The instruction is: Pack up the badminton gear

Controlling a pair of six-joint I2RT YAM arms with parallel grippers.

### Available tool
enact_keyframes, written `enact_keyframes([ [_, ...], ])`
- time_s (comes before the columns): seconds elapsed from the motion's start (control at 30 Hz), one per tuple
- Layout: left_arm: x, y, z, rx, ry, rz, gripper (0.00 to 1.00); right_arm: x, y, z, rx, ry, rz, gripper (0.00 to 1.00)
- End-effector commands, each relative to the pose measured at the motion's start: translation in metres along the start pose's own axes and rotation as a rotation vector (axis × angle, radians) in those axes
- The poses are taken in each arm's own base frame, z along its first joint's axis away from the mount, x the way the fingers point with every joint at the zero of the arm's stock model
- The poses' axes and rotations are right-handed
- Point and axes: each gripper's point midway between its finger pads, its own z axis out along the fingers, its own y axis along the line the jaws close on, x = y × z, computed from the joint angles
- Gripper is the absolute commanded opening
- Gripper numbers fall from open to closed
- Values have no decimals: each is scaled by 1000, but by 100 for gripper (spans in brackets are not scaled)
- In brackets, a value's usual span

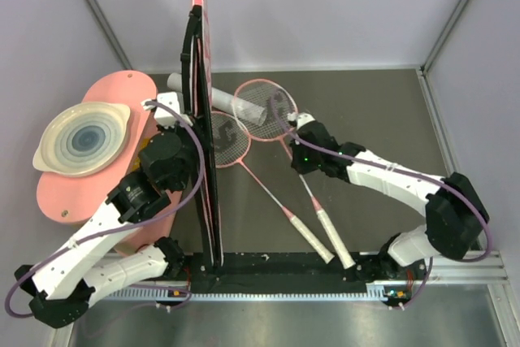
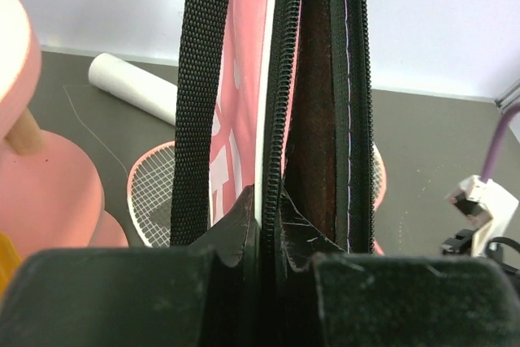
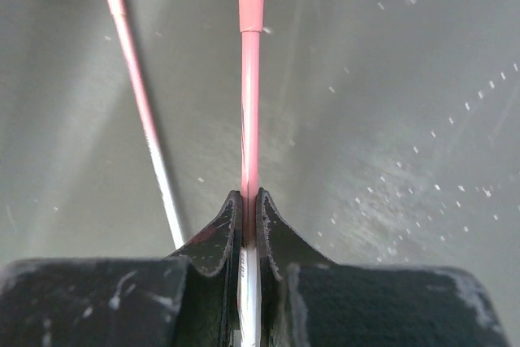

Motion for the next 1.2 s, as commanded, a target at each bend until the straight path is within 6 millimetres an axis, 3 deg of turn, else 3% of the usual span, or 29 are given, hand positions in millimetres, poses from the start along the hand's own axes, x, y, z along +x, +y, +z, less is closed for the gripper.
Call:
enact_keyframes([
  [0.0, 0, -18, 15, 27, -29, -33, 0, -35, 0, -29, -143, -151, 149, 0],
  [0.13, 25, -29, 33, 24, 12, -11, 0, -54, -7, -58, -241, -225, 244, 0],
  [0.43, 82, -57, 83, 43, 141, -99, 0, -102, -1, -131, -484, -377, 401, 0],
  [0.67, 127, -68, 124, 81, 248, -299, 0, -125, 23, -180, -749, -444, 512, 0],
  [0.87, 150, -87, 145, 126, 267, -355, 0, -128, 45, -199, -990, -419, 589, 0],
  [1.17, 174, -108, 170, 145, 297, -462, 0, -114, 57, -197, -1106, -334, 662, 0],
])
